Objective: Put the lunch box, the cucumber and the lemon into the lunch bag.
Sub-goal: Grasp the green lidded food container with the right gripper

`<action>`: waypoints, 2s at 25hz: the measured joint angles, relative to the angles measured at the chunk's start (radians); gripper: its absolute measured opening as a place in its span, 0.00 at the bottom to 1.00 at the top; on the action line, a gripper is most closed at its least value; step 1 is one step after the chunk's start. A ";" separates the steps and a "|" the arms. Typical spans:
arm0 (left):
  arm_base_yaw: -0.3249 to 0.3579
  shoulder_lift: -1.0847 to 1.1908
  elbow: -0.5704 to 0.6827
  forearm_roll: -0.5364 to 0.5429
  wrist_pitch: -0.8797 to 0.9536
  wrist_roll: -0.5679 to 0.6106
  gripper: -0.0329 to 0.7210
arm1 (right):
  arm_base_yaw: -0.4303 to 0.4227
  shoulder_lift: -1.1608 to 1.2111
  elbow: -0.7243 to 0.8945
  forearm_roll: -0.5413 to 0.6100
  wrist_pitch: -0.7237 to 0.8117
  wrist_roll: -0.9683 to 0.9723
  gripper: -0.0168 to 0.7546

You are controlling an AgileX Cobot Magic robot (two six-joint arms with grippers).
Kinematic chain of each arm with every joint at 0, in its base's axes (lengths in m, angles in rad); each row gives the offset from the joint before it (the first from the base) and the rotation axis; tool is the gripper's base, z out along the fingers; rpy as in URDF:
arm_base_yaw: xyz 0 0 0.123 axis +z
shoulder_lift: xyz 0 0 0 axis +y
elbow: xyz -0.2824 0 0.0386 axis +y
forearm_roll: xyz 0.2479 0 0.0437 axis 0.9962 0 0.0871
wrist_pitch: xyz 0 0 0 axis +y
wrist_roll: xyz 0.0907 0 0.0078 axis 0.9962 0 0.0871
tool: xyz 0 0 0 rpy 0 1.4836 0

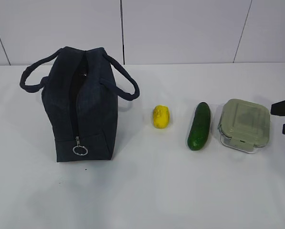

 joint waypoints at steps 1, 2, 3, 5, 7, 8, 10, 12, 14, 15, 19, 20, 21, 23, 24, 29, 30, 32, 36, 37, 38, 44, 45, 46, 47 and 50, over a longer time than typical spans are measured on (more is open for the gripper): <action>0.000 0.000 0.000 0.000 0.000 0.000 0.36 | -0.002 0.009 0.000 0.000 -0.008 -0.007 0.81; 0.000 0.000 0.000 0.000 0.000 0.000 0.36 | -0.002 0.020 0.000 0.000 -0.016 -0.017 0.83; 0.000 0.000 0.000 0.000 0.000 0.000 0.36 | -0.002 0.029 -0.001 0.000 -0.026 -0.030 0.84; 0.000 0.000 0.000 0.000 0.000 0.000 0.36 | -0.011 0.056 -0.001 0.000 -0.031 -0.048 0.86; 0.000 0.000 0.000 0.000 0.000 0.000 0.36 | -0.033 0.083 -0.002 0.002 -0.032 -0.066 0.86; 0.000 0.000 0.000 0.000 0.000 0.000 0.36 | -0.045 0.097 -0.005 0.007 -0.032 -0.078 0.86; 0.000 0.000 0.000 0.000 0.000 0.000 0.36 | -0.076 0.123 -0.011 0.028 -0.016 -0.106 0.86; 0.000 0.000 0.000 0.000 0.000 0.000 0.36 | -0.104 0.153 -0.024 0.062 0.019 -0.149 0.86; 0.000 0.000 0.000 0.000 0.000 0.000 0.36 | -0.125 0.188 -0.046 0.093 0.031 -0.179 0.86; 0.000 0.000 0.000 0.000 0.000 0.000 0.36 | -0.132 0.212 -0.059 0.101 0.031 -0.188 0.86; 0.000 0.000 0.000 0.000 0.000 0.000 0.36 | -0.137 0.320 -0.081 0.115 0.031 -0.213 0.86; 0.000 0.000 0.000 0.000 0.000 0.000 0.36 | -0.137 0.347 -0.081 0.119 0.031 -0.223 0.86; 0.000 0.000 0.000 0.000 0.000 0.000 0.36 | -0.137 0.369 -0.083 0.126 0.031 -0.232 0.86; 0.000 0.000 0.000 0.000 0.000 0.000 0.36 | -0.137 0.411 -0.090 0.133 0.031 -0.247 0.86; 0.000 0.000 0.000 0.000 0.000 0.000 0.36 | -0.137 0.425 -0.097 0.137 0.031 -0.251 0.86; 0.000 0.000 0.000 0.000 0.000 0.000 0.36 | -0.137 0.440 -0.125 0.161 0.031 -0.260 0.86; 0.000 0.000 0.000 0.000 0.000 0.000 0.36 | -0.137 0.440 -0.127 0.166 0.031 -0.267 0.86; 0.000 0.000 0.000 0.000 0.000 0.000 0.36 | -0.137 0.440 -0.132 0.173 0.031 -0.274 0.86; 0.000 0.000 0.000 0.000 0.000 0.000 0.36 | -0.113 0.440 -0.154 0.188 0.031 -0.295 0.86; 0.000 0.000 0.000 0.000 0.000 0.000 0.36 | -0.101 0.440 -0.161 0.189 0.031 -0.301 0.86; 0.000 0.000 0.000 0.000 0.000 0.000 0.36 | -0.091 0.440 -0.165 0.191 0.031 -0.304 0.86; 0.000 0.000 0.000 0.000 0.000 0.000 0.36 | -0.069 0.446 -0.181 0.226 0.033 -0.321 0.86; 0.000 0.000 0.000 0.000 0.000 0.000 0.36 | -0.069 0.450 -0.181 0.231 0.033 -0.323 0.86; 0.000 0.000 0.000 0.000 0.000 0.000 0.36 | -0.069 0.457 -0.181 0.233 0.033 -0.327 0.86; 0.000 0.000 0.000 0.000 0.000 0.000 0.36 | -0.069 0.467 -0.181 0.239 0.033 -0.329 0.86; 0.000 0.000 0.000 0.000 0.000 0.000 0.36 | -0.067 0.498 -0.183 0.246 0.033 -0.333 0.86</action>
